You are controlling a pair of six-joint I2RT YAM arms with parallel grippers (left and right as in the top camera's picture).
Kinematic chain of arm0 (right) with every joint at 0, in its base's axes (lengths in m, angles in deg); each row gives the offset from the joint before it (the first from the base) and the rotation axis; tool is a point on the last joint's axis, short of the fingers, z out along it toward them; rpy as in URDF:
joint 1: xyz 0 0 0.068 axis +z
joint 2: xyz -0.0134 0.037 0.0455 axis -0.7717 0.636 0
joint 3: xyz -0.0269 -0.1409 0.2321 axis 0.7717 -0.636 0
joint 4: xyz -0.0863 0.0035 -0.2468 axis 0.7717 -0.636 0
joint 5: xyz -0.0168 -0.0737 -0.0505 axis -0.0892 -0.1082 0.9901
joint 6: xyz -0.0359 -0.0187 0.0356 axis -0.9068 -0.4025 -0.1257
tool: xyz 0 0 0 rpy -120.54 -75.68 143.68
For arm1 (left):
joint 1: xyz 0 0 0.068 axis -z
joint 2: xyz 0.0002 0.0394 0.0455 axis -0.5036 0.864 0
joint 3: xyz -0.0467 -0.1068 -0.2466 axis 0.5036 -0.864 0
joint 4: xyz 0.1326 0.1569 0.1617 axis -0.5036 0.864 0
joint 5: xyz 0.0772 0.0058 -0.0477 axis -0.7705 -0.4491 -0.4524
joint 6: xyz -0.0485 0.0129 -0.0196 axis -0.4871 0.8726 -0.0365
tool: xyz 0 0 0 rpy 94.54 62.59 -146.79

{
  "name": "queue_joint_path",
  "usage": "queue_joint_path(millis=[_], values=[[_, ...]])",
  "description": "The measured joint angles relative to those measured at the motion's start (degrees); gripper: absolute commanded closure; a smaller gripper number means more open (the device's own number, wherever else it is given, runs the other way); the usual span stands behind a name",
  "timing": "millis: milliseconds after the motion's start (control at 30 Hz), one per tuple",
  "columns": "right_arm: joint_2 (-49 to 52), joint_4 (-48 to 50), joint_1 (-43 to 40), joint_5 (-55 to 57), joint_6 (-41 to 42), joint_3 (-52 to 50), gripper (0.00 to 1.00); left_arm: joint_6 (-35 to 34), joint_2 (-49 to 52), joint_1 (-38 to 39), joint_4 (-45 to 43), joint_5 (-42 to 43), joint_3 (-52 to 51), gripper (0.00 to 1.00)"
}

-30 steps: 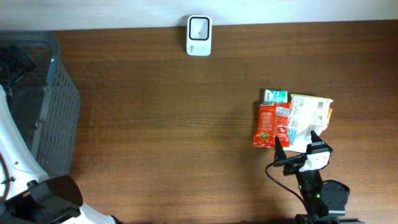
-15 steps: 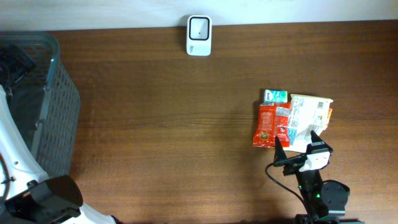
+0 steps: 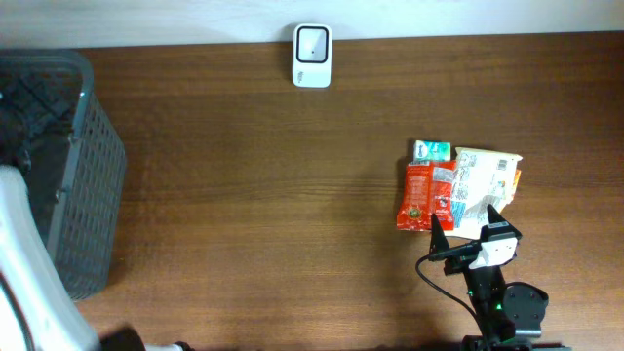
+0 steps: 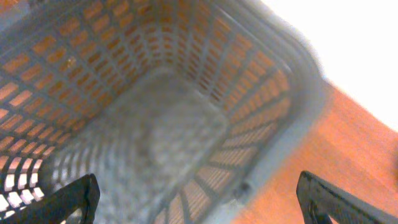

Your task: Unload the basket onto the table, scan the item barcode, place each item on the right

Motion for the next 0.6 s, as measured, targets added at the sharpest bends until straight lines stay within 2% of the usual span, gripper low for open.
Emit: queue_joint_path(millis=[100,167,333,467,600], values=[[0.0,0.0,0.0,0.0,0.0,0.0,0.01,0.0,-11.9,2.9,-13.0,-0.8,-10.4,0.01],[0.0,0.0,0.0,0.0,0.0,0.0,0.01,0.0,-16.7,3.8,-15.6,-1.1,-15.4,0.01],[0.0,0.0,0.0,0.0,0.0,0.0,0.01,-0.2,-28.9,8.5,-31.1,-1.4,-33.4,0.01],[0.0,0.0,0.0,0.0,0.0,0.0,0.01,-0.2,-43.0,11.1,-47.2,-0.7,-52.9,0.01],[0.0,0.0,0.0,0.0,0.0,0.0,0.01,-0.2,-56.3,11.3,-55.6,0.3,-68.7,0.01]])
